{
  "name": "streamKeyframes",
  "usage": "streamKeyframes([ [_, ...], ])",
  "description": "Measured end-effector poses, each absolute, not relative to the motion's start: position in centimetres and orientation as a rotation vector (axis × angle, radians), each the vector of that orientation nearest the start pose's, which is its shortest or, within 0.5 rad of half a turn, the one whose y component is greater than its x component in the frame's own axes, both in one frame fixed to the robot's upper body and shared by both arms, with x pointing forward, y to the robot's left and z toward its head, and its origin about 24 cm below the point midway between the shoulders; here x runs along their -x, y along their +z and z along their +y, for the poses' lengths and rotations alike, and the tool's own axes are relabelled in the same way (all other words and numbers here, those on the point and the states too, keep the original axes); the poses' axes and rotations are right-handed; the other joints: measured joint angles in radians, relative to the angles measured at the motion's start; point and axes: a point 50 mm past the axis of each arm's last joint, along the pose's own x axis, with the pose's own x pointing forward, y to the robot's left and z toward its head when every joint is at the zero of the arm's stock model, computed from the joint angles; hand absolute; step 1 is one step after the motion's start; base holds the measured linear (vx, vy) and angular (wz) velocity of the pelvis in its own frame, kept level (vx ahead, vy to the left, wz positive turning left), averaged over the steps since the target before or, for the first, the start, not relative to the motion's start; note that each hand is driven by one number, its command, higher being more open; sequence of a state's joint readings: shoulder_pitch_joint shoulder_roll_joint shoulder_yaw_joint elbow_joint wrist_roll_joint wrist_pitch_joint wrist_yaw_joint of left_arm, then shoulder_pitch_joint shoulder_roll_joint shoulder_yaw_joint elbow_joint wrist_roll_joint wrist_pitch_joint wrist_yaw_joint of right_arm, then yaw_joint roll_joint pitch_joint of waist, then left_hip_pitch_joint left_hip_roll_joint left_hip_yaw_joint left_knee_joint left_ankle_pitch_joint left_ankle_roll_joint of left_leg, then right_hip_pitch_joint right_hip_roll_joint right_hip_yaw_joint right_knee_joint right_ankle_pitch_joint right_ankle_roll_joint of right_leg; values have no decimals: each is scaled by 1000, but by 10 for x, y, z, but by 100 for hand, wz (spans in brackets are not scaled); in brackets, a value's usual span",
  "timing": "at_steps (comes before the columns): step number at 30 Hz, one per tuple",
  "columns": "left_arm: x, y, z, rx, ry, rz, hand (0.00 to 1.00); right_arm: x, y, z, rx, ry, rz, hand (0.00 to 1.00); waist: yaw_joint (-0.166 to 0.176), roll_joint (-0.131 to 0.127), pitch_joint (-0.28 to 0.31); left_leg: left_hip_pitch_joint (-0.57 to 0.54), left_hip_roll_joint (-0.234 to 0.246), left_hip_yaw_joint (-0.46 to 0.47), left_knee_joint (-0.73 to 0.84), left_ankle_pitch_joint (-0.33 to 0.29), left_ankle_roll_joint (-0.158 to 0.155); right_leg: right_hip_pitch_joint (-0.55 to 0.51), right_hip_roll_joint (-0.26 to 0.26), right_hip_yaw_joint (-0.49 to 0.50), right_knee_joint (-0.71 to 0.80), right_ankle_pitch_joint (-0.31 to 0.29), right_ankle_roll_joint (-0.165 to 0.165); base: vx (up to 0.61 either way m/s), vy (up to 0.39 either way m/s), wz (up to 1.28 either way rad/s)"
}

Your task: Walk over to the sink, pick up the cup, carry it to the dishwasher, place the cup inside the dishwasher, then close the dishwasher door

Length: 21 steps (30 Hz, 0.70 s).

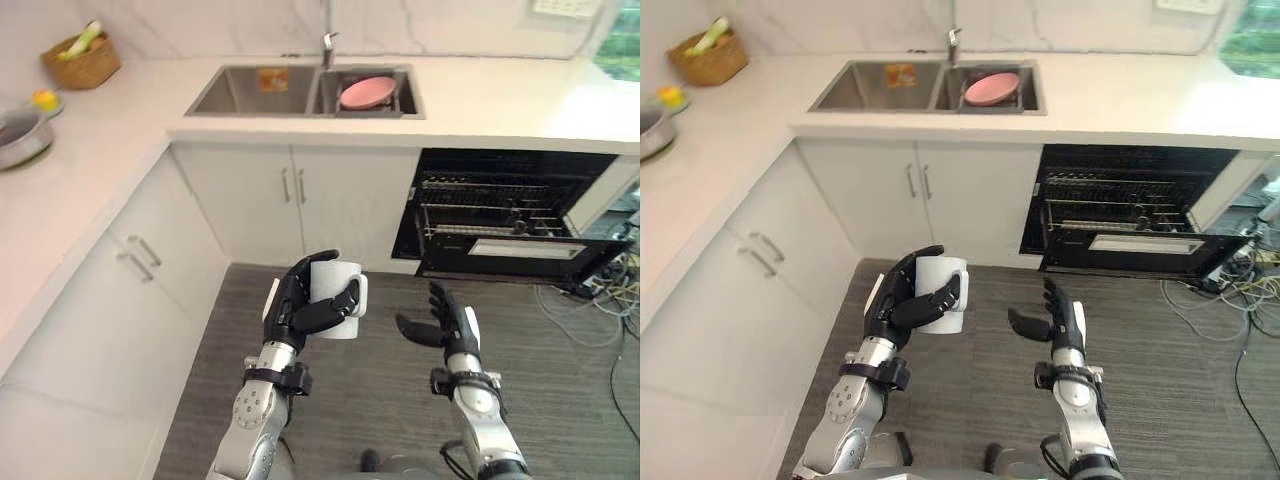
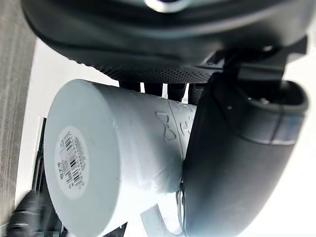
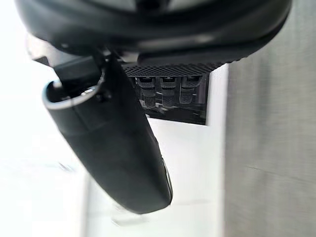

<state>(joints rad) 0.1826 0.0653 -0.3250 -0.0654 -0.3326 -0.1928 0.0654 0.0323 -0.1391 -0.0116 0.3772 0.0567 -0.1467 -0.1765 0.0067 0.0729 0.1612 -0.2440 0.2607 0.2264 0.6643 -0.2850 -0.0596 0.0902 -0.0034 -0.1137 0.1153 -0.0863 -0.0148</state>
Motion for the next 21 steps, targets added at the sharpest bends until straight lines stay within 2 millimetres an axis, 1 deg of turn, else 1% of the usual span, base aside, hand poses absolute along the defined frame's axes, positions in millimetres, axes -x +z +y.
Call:
streamKeyframes([
  [1, -208, 32, 101, 334, -153, -22, 30, -227, -32, -198, 101, -221, 240, 90, -2, 11, -2, 7, -25, -56, -176, 68, -34, 8, 4, 31, 0, -17, 26, 158, 342, -103],
  [2, -206, 32, 102, 339, -146, -27, 30, -226, -32, -195, 101, -213, 241, 90, 3, 12, -4, 20, -39, -59, -199, 99, -54, 13, 0, 52, -13, -18, 28, 250, 409, -97],
  [3, -205, 31, 106, 334, -131, -28, 30, -224, -34, -188, 89, -196, 247, 90, 3, -4, -10, 27, -68, -60, -228, 106, -56, 21, -16, 71, -32, -16, 34, 330, 291, -80],
  [4, -206, 33, 110, 319, -123, -37, 30, -223, -34, -181, 68, -188, 244, 90, 0, -51, -12, 15, -101, -32, -229, 108, -50, 11, -52, 74, -30, -33, 51, 373, 297, -67],
  [5, -205, 32, 110, 315, -122, -31, 30, -224, -33, -180, 66, -186, 237, 90, -3, -50, -5, -1, -102, -26, -207, 113, -29, 0, -65, 78, -31, -31, 80, 242, 170, -44],
  [6, -204, 31, 110, 308, -122, -24, 30, -223, -33, -179, 65, -184, 239, 90, -2, -52, -3, -3, -108, -19, -196, 113, -15, -7, -73, 85, -19, -39, 88, 200, 242, -44],
  [7, -201, 27, 110, 296, -129, -1, 30, -221, -35, -175, 57, -175, 248, 90, 1, -65, 0, 22, -123, 24, -188, 96, 18, -38, -105, 92, 84, -90, 92, 201, 246, -48],
  [8, -200, 26, 110, 293, -130, 6, 30, -222, -35, -174, 57, -173, 245, 90, 4, -67, 2, 42, -130, 50, -188, 87, 32, -92, -132, 60, 213, -96, 100, 242, 298, -60],
  [9, -198, 24, 112, 288, -127, 14, 30, -223, -34, -171, 50, -165, 242, 90, 6, -72, 4, 73, -142, 76, -197, 73, 46, -159, -166, 31, 367, -104, 100, 227, 206, -55],
  [10, -196, 22, 114, 270, -130, 26, 30, -224, -34, -164, 33, -148, 239, 90, -2, -77, 8, 146, -175, 106, -227, 63, 83, -242, -252, -52, 598, -71, 86, 200, 151, -40],
  [11, -195, 23, 114, 265, -135, 25, 30, -224, -34, -161, 27, -143, 240, 90, -8, -77, 8, 174, -181, 113, -237, 56, 96, -254, -278, -79, 654, -59, 76, 301, 135, -35],
  [12, -195, 26, 115, 261, -137, 12, 30, -225, -33, -155, 20, -121, 236, 90, -5, -77, 7, 220, -184, 130, -258, 43, 120, -276, -300, -127, 711, -87, 57, 328, 86, -28],
  [13, -195, 28, 115, 261, -134, 1, 30, -227, -32, -152, 18, -104, 229, 90, -3, -79, 6, 238, -184, 140, -273, 40, 125, -292, -306, -151, 720, -106, 44, 395, 71, -44],
  [14, -196, 36, 115, 266, -136, -32, 30, -232, -25, -144, 14, -66, 197, 90, -5, -79, 5, 272, -184, 157, -324, 41, 125, -336, -308, -240, 697, -147, 27, 325, 41, -34],
  [16, -196, 40, 115, 271, -140, -54, 30, -237, -17, -139, 10, -41, 164, 90, -8, -78, 5, 306, -183, 177, -371, 42, 123, -376, -292, -315, 622, -162, 16, 392, 0, -35],
  [17, -198, 40, 117, 270, -133, -59, 30, -243, -10, -137, 7, -24, 132, 90, -23, -76, 6, 352, -174, 191, -418, 42, 122, -409, -233, -363, 450, -145, 3, 462, -43, -28],
  [18, -199, 40, 118, 268, -127, -60, 30, -244, -8, -137, 7, -23, 125, 90, -27, -75, 6, 369, -170, 194, -434, 41, 121, -414, -207, -370, 373, -122, 0, 417, -63, -18],
  [19, -199, 40, 118, 267, -124, -59, 30, -244, -6, -138, 7, -24, 116, 90, -27, -76, 6, 389, -168, 197, -450, 37, 113, -416, -181, -380, 289, -83, -5, 389, -74, -15],
  [20, -200, 39, 123, 259, -111, -61, 30, -243, -1, -139, 8, -23, 90, 90, -28, -96, -3, 439, -179, 200, -457, -5, 36, -397, -131, -386, 101, 116, -57, 522, -100, -8],
  [21, -200, 36, 123, 256, -106, -52, 30, -241, 1, -141, 15, -23, 79, 90, -37, -90, -3, 462, -174, 195, -448, -27, -1, -383, -127, -367, 101, 187, -110, 515, -71, -28],
])
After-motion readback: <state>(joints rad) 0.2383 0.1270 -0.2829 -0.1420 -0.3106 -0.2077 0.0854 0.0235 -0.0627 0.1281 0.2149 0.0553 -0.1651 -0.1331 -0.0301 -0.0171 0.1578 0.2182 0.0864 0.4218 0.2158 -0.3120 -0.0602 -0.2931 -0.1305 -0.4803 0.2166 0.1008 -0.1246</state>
